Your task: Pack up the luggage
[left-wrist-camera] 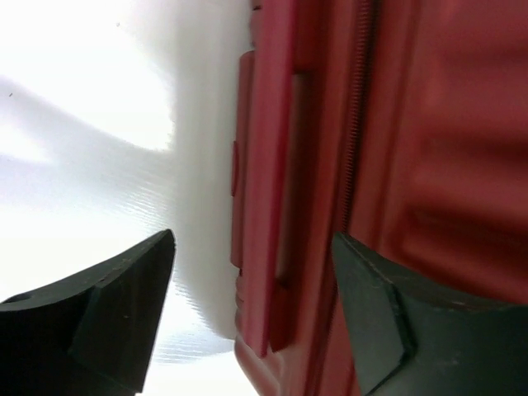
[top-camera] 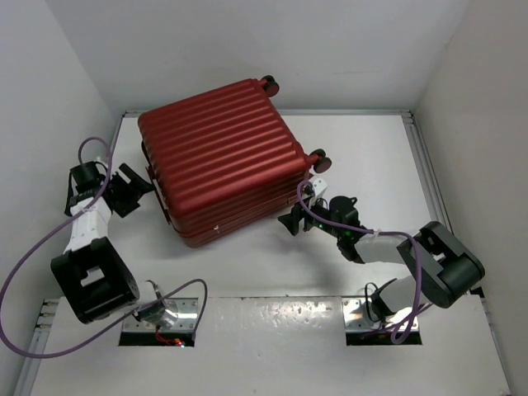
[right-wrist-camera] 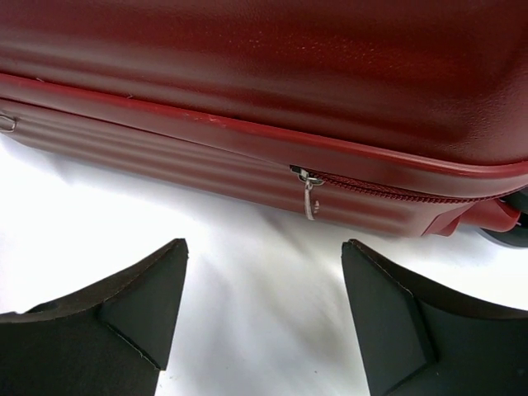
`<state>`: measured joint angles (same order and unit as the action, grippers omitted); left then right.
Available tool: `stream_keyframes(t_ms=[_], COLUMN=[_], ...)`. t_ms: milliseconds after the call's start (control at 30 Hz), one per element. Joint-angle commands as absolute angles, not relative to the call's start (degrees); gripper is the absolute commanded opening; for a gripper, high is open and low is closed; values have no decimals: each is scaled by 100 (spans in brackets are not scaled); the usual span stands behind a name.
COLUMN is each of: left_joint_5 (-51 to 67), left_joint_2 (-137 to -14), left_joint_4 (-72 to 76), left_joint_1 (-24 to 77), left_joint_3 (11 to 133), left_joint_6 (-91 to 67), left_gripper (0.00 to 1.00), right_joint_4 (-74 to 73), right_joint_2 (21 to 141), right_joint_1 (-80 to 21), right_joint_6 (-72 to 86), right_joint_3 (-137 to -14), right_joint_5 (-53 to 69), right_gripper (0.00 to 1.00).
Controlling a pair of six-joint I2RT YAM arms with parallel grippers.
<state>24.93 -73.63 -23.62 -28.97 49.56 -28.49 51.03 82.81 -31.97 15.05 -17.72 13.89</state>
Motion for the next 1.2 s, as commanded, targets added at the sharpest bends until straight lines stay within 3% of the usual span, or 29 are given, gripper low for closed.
stream_keyframes(t_ms=[0,500,633,1167], left_joint_5=[2452,2250,2048,2048], left_joint_2=[-7602,-8472,-8656,-8710], left_joint_4=[-2127,-1582,-1582,-1582], left_joint_1=[-2944,-2198,-2022,-2021], left_joint_3=[4922,4869,4816,4711], left_joint_6=[-2733,-2619,-2733,-2838], left_gripper=[80,70,62,61], right_joint_4=[5563,5924,6037,6917], right_joint_2=[8200,8314,8411,8877], right_joint_1=[-3181,-3024,-2857,-2716], right_joint_6=[1441,1494,1486,1661], right_joint_3=[-1811,-1556,-1494,-1810], right_joint_5=[1345,1125,1238,1529], right_gripper=[75,75,69,69])
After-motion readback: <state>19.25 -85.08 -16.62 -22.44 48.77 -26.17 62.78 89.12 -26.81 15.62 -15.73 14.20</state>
